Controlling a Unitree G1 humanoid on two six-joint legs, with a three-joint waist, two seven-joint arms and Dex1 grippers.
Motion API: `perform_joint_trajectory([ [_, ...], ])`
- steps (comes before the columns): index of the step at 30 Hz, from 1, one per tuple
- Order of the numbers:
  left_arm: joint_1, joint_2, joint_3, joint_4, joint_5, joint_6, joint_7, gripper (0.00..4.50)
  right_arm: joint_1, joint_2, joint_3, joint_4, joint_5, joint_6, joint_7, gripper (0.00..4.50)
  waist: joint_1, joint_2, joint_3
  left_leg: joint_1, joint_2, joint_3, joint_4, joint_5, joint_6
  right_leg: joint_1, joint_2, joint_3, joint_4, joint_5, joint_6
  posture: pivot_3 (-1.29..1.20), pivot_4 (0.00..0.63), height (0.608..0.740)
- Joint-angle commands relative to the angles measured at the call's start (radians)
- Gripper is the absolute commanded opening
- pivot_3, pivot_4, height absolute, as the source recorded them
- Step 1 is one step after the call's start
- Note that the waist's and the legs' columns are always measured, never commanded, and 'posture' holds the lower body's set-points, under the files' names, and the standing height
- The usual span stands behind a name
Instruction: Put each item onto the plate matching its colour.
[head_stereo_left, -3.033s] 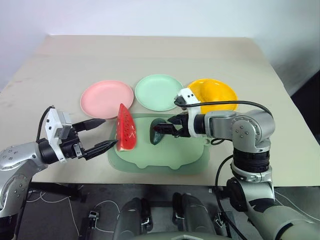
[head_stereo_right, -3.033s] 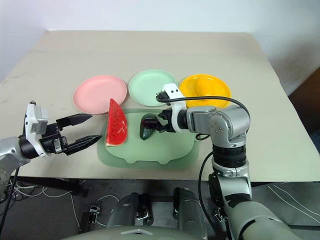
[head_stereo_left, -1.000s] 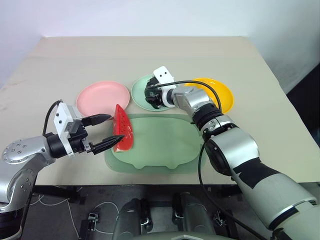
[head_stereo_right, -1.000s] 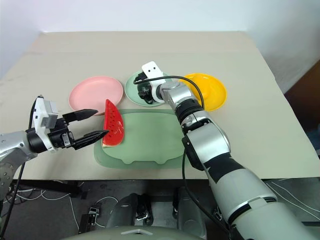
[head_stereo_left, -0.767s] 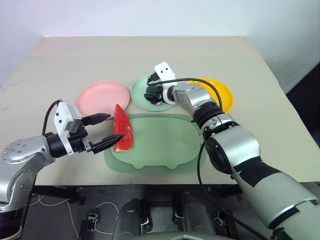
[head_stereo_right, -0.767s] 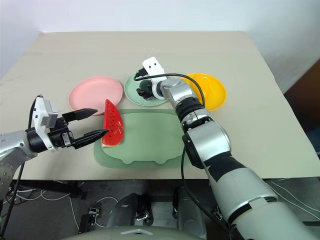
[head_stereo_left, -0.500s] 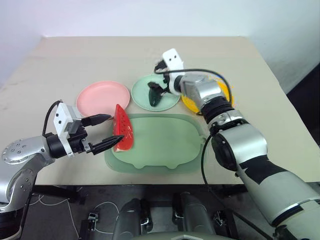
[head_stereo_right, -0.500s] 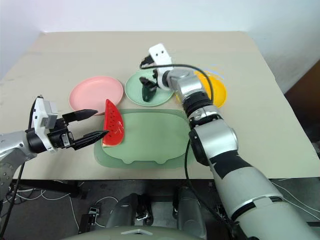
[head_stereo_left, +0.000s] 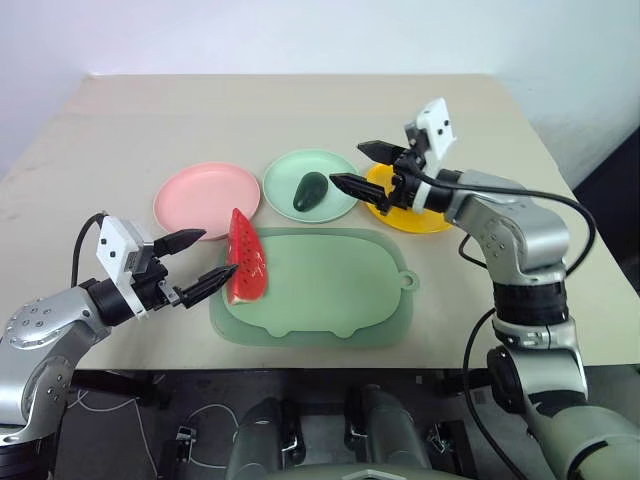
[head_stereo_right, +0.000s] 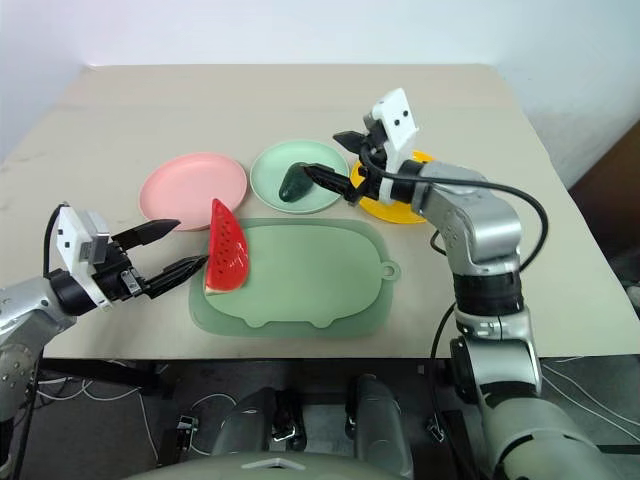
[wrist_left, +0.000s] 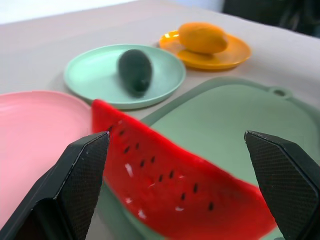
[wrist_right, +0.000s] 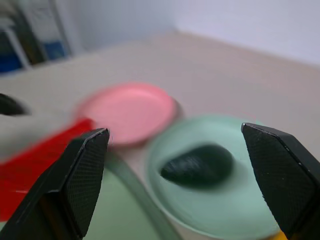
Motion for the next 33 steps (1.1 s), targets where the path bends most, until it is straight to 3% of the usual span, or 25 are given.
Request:
perform_joint_trajectory([
  [1,-0.016,-0.020,0.018,-0.042,0.009,-0.022,0.047,4.50,0.093,-0.002,-0.063,-0.147,0.093,-0.044,0.017,4.48,0.010,0.000,0.000,0.000,0.000,0.000,0.000,0.000,0.000,0.000,0.000,0.000,0.000,0.000,0.000,0.00,0.150,0.696],
  [4,-0.032,-0.041,0.000,-0.038,0.047,-0.032,0.097,4.50,0.176,-0.024,-0.079,-0.194,0.188,0.023,0.036,4.48,0.020,0.000,0.000,0.001,0.000,0.000,0.000,0.000,0.000,0.002,0.000,0.000,-0.001,0.000,0.000,0.00,0.150,0.696],
  [8,-0.043,-0.064,-0.003,-0.059,0.020,0.010,0.147,4.50,0.231,-0.041,-0.029,-0.210,0.176,0.004,0.019,4.48,0.024,0.000,0.000,0.002,0.000,0.000,0.001,0.000,0.000,0.003,-0.001,0.000,-0.002,0.000,0.000,0.00,0.150,0.696],
  [17,-0.068,-0.101,-0.022,-0.194,-0.135,0.177,0.263,4.50,0.208,-0.031,0.019,-0.181,0.178,0.000,-0.024,4.48,0.037,-0.001,0.000,0.003,0.000,0.000,0.001,0.000,0.000,0.004,0.000,0.000,-0.002,0.000,0.000,0.00,0.150,0.696],
  [24,-0.163,-0.094,-0.114,-0.207,-0.089,0.387,0.495,4.50,0.199,-0.039,0.024,-0.135,0.167,-0.023,-0.023,4.48,0.046,-0.001,0.000,0.008,0.000,-0.002,0.001,0.000,0.001,0.012,0.000,-0.001,-0.006,0.000,0.000,0.00,0.150,0.696],
  [33,-0.249,-0.189,-0.198,-0.214,-0.120,0.539,0.633,4.50,0.216,-0.099,-0.002,-0.162,0.219,-0.014,0.041,4.48,0.045,-0.001,0.000,0.008,0.000,-0.002,0.001,-0.001,0.002,0.013,0.001,-0.001,-0.007,0.000,0.000,0.00,0.150,0.696],
])
